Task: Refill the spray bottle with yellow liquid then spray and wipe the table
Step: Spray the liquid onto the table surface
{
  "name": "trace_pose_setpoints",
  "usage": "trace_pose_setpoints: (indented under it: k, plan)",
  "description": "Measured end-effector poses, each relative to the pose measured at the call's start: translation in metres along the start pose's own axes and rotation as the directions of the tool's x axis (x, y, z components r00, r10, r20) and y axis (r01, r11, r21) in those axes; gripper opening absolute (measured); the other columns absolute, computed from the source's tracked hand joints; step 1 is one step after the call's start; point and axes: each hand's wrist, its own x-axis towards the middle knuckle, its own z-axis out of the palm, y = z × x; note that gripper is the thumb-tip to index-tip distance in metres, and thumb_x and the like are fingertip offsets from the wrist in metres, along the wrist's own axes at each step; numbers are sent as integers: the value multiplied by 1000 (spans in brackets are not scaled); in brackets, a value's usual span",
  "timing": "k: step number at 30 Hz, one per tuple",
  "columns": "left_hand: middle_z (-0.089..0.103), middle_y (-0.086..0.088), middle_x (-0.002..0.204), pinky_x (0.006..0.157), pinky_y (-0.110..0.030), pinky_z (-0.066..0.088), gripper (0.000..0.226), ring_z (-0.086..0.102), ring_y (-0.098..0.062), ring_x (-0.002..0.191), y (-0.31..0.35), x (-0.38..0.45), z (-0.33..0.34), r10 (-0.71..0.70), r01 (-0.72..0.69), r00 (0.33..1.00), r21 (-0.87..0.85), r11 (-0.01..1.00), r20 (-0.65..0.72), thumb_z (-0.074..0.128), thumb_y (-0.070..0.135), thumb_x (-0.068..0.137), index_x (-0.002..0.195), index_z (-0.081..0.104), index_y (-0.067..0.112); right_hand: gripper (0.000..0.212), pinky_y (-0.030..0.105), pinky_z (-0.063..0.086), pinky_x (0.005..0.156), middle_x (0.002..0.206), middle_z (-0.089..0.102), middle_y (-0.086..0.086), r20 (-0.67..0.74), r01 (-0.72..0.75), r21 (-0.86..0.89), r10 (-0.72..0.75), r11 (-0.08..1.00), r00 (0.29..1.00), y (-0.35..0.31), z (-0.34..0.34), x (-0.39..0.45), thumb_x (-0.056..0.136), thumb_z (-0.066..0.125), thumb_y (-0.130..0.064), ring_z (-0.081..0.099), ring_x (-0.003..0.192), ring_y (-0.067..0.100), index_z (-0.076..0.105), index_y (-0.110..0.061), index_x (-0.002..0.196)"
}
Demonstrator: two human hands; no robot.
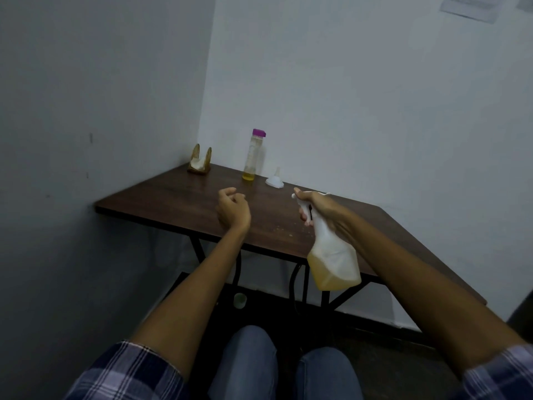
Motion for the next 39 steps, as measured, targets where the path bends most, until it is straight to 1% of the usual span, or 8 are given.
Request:
trace_pose_setpoints:
  k: [3,6,11,15,19,23,27,39]
  plan:
    - [70,0,103,67,-26,40,28,58,-12,81,-1,2,0,13,-12,1000,18,1000,-10,41,9,93,116,54,15,32,33,55,61,70,64,13,38,-3,-42,5,999,999,-2,0,-2,96,49,-37,65,74,23,60,-11,110]
    - [70,0,103,66,-25,38,28,55,-10,79,-1,6,-1,11,-10,1000,26,1000,-14,41,9,93,117,53,15,40,27,41,47,45,48,7,-22,20,-82,-22,996,1000,-3,0,1,96,49,-36,49,51,17,58,-3,118]
    - [70,-1,104,67,-26,38,28,57,-12,81,-2,8,-2,9,-8,1000,52,999,-17,40,9,93,117,53,15,36,28,52,50,76,62,14,71,-21,-65,26,998,997,-9,-2,-3,96,50,-38,64,67,20,58,-9,116]
    - [70,-4,105,70,-27,39,28,62,-21,95,-6,7,0,13,-12,1000,75,997,-10,41,7,93,117,53,14,40,24,37,44,49,45,6,43,6,-79,-2,997,999,-8,-1,-2,97,47,-37,45,47,14,57,-6,120]
    - [70,-5,105,70,-27,39,28,62,-21,95,-5,6,3,21,-20,1000,86,996,-5,41,7,92,117,53,14,36,24,51,48,73,62,12,83,-17,-71,22,997,996,-8,-4,-6,97,47,-38,64,64,17,57,-11,117]
    - [69,-6,105,69,-28,37,28,62,-21,95,-4,7,4,37,-35,999,103,994,-9,41,7,93,117,53,14,41,24,36,43,45,47,4,49,-6,-123,12,992,999,-7,-6,-3,97,47,-38,46,46,15,54,-5,121]
    - [70,-6,105,69,-27,38,28,62,-21,95,-4,9,6,35,-33,999,114,993,-12,42,7,93,118,53,14,36,21,48,45,77,65,12,56,-17,-124,24,992,998,-10,-13,-5,96,48,-40,68,61,17,58,-11,115]
    - [69,-8,102,68,-29,38,29,62,-22,93,-7,6,8,67,-67,998,151,986,7,41,7,92,118,53,13,41,25,38,44,59,46,7,-93,-23,-54,18,998,996,3,-28,-7,95,50,-39,46,51,16,56,-6,119]
